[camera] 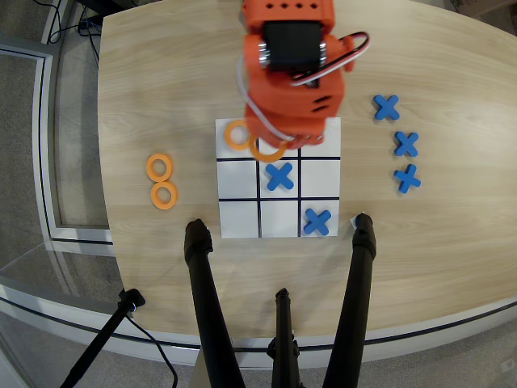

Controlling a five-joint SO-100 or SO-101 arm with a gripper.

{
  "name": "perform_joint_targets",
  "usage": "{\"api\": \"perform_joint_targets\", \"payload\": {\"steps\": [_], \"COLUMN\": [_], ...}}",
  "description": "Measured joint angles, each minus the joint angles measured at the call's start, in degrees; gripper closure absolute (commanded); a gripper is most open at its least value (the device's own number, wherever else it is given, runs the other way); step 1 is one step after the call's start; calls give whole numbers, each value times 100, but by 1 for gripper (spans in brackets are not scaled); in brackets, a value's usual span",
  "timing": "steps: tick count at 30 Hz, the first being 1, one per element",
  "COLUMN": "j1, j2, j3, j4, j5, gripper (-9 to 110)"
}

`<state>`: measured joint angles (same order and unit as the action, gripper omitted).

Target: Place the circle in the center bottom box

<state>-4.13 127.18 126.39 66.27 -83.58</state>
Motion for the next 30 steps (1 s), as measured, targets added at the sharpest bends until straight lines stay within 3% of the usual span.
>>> {"api": "perform_joint_targets", "payload": {"steps": [5,14,30], "j1": [-439,-211,-158], "j2": [62,-712,-1415], "j3": [1020,1925,2303], "j4": [-642,-2347,-3375], "j5": [0,0,0], "gripper": [102,102,102]}}
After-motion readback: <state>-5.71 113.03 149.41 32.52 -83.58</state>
